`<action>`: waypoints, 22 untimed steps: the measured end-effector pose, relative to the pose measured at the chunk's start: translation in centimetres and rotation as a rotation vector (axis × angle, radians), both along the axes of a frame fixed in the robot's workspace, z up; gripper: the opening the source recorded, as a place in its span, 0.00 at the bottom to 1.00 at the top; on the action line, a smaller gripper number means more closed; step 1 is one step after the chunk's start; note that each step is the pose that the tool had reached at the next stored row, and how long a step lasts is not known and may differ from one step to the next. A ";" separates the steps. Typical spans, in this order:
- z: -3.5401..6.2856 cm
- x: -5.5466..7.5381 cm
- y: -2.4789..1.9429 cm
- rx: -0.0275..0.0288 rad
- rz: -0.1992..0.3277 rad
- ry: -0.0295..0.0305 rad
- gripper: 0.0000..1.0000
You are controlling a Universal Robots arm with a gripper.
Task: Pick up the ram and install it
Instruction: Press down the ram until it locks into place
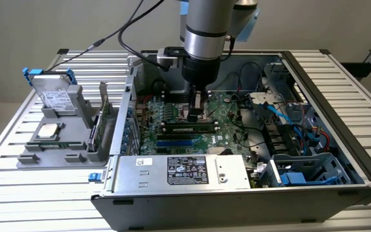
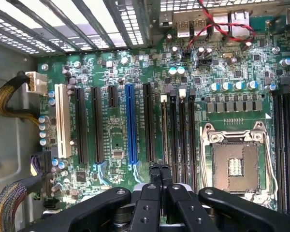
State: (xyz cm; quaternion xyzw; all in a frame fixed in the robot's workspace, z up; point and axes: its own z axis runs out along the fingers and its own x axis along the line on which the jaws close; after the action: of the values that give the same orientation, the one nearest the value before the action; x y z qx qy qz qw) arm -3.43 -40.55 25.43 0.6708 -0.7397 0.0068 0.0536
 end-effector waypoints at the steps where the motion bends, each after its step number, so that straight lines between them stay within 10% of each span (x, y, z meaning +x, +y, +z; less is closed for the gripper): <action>1: -0.03 0.0 0.00 -0.0001 -0.013 -0.0014 0.10; 22: -0.65 0.0 0.00 -0.0004 -0.291 -0.0335 0.10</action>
State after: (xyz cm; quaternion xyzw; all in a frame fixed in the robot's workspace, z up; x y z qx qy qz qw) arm -3.43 -40.55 24.78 0.5560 -0.8300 0.0103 0.0418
